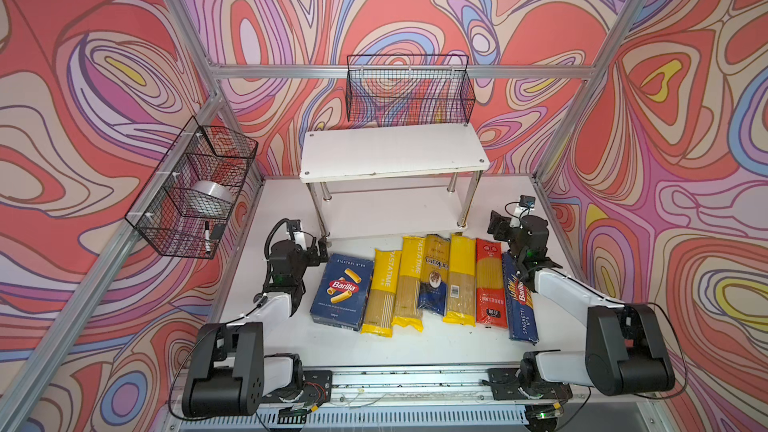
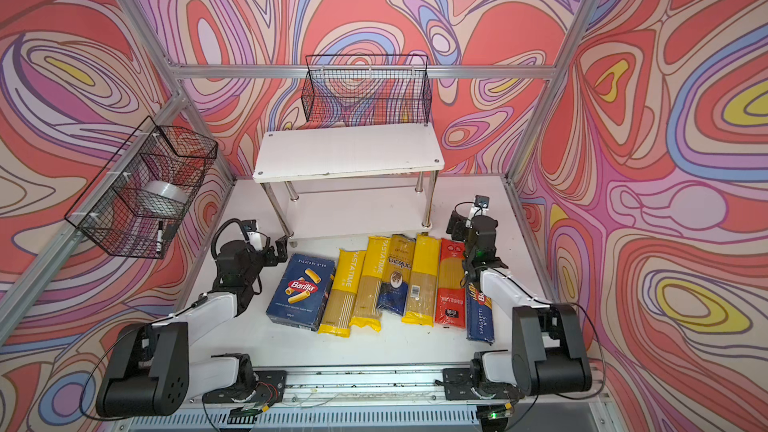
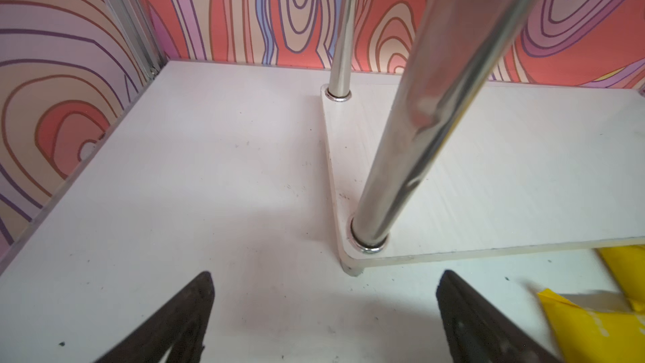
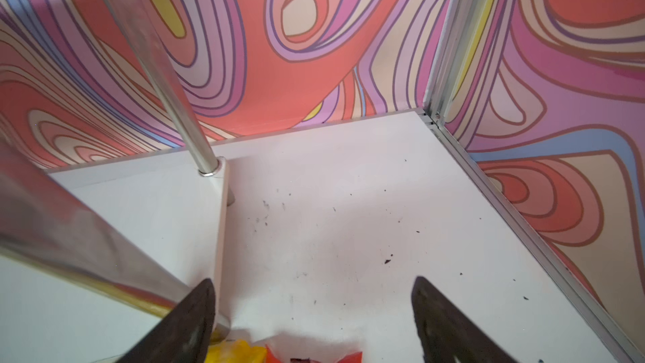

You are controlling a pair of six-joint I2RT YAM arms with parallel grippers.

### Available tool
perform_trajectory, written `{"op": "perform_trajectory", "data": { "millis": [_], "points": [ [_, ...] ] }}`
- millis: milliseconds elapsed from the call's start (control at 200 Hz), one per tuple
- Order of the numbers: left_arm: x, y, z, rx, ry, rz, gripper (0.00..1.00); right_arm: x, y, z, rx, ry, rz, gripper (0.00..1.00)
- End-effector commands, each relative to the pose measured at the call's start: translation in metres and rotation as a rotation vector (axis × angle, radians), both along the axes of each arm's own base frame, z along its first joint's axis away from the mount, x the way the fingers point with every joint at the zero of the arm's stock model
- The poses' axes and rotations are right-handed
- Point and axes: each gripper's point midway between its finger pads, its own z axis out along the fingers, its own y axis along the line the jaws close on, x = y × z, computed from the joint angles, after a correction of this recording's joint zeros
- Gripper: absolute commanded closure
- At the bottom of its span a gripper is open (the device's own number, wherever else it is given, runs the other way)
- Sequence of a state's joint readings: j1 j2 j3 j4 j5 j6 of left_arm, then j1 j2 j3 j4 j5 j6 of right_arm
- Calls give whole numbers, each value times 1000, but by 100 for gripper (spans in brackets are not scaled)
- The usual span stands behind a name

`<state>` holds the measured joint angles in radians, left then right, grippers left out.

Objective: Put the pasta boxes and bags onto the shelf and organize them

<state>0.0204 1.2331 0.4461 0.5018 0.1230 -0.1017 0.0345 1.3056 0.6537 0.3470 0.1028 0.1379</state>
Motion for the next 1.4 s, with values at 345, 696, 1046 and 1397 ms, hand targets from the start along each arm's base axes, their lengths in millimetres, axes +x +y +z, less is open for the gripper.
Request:
{"op": "perform_trajectory", "data": {
  "millis": [345, 696, 1046, 1397],
  "points": [
    [-63, -65, 12, -169, 72, -232, 0, -95, 48, -15, 298, 337, 176, 16],
    [-76, -79, 12, -172, 38, -324, 0, -137, 61, -26, 403, 519, 187, 18],
    [-78, -78, 10, -174, 48, -314, 0, -156, 103, -46, 202, 674, 227, 18],
    [-80, -65, 10, -90, 67, -265, 0, -162, 110, -77, 134, 761, 184, 18]
  ]
}}
